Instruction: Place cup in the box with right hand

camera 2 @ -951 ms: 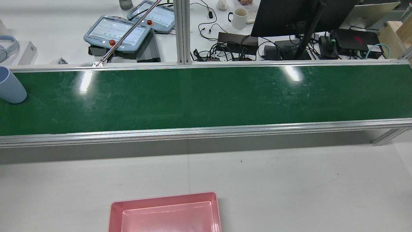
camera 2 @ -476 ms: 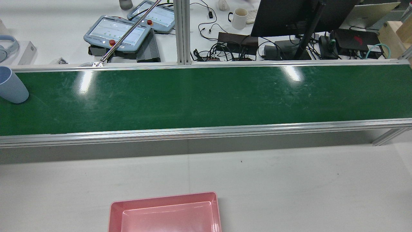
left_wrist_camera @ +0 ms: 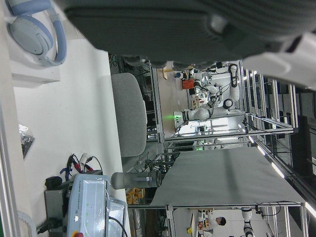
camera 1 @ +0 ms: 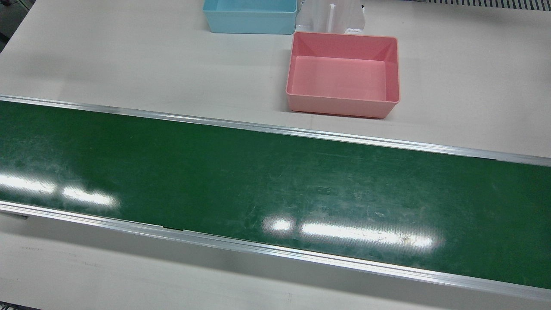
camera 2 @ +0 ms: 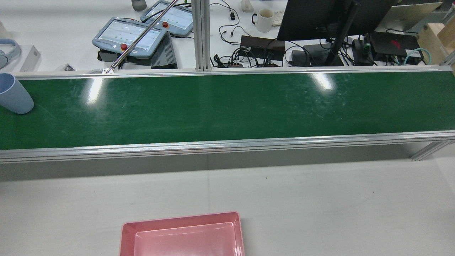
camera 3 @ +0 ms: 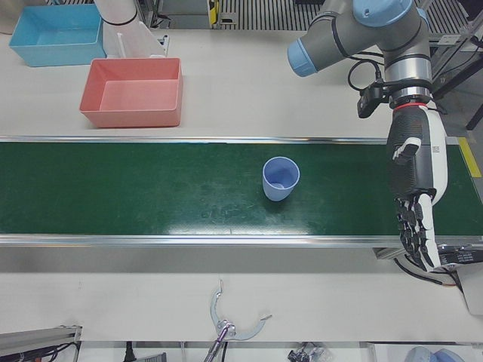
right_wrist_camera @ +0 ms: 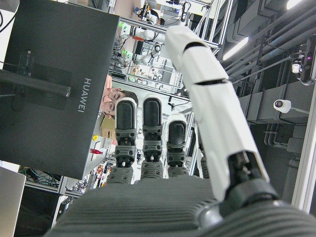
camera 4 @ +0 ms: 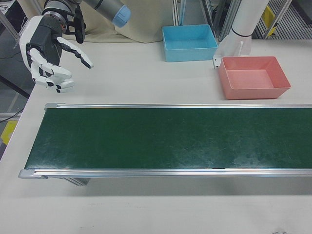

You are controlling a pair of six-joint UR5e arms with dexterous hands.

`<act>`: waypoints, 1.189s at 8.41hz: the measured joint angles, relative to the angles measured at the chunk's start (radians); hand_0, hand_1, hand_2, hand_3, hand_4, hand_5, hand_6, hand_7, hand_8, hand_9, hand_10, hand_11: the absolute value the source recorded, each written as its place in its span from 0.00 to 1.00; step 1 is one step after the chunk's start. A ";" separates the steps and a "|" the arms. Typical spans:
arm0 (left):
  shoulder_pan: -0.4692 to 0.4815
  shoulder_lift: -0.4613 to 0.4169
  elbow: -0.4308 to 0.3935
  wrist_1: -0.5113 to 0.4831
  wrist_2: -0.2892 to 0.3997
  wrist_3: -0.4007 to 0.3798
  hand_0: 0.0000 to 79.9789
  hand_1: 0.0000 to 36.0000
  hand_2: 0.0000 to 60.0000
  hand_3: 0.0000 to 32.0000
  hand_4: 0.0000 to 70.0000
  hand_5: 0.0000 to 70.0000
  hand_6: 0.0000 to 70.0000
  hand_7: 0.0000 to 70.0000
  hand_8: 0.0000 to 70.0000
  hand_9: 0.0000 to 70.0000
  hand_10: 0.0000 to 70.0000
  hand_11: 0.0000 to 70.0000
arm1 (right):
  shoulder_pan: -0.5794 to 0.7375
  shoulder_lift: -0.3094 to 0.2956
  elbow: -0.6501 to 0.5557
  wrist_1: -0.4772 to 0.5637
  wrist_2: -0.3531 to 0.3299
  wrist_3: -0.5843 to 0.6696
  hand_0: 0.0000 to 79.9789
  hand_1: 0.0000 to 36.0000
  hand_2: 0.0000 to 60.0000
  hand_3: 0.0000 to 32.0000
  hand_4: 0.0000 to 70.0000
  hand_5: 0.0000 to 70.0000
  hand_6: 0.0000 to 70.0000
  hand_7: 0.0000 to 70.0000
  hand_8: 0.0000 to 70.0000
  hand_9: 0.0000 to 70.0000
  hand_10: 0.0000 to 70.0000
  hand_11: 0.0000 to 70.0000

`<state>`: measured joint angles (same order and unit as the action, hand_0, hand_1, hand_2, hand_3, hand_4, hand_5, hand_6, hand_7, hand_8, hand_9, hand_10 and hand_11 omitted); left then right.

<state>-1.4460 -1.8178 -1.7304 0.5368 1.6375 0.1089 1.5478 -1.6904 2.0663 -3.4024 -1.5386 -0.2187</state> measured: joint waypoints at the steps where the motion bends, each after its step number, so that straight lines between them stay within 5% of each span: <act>1: 0.000 0.000 0.000 0.000 0.000 0.000 0.00 0.00 0.00 0.00 0.00 0.00 0.00 0.00 0.00 0.00 0.00 0.00 | 0.000 0.000 0.000 0.000 0.000 0.000 1.00 1.00 0.26 0.00 0.19 0.27 0.28 0.92 0.52 0.65 0.41 0.63; 10: 0.000 0.000 0.000 -0.001 0.001 0.000 0.00 0.00 0.00 0.00 0.00 0.00 0.00 0.00 0.00 0.00 0.00 0.00 | 0.001 0.000 0.001 0.001 0.000 0.001 1.00 1.00 0.24 0.00 0.16 0.27 0.26 0.88 0.51 0.64 0.39 0.61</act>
<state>-1.4463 -1.8178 -1.7303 0.5355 1.6382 0.1092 1.5493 -1.6904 2.0678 -3.4013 -1.5386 -0.2179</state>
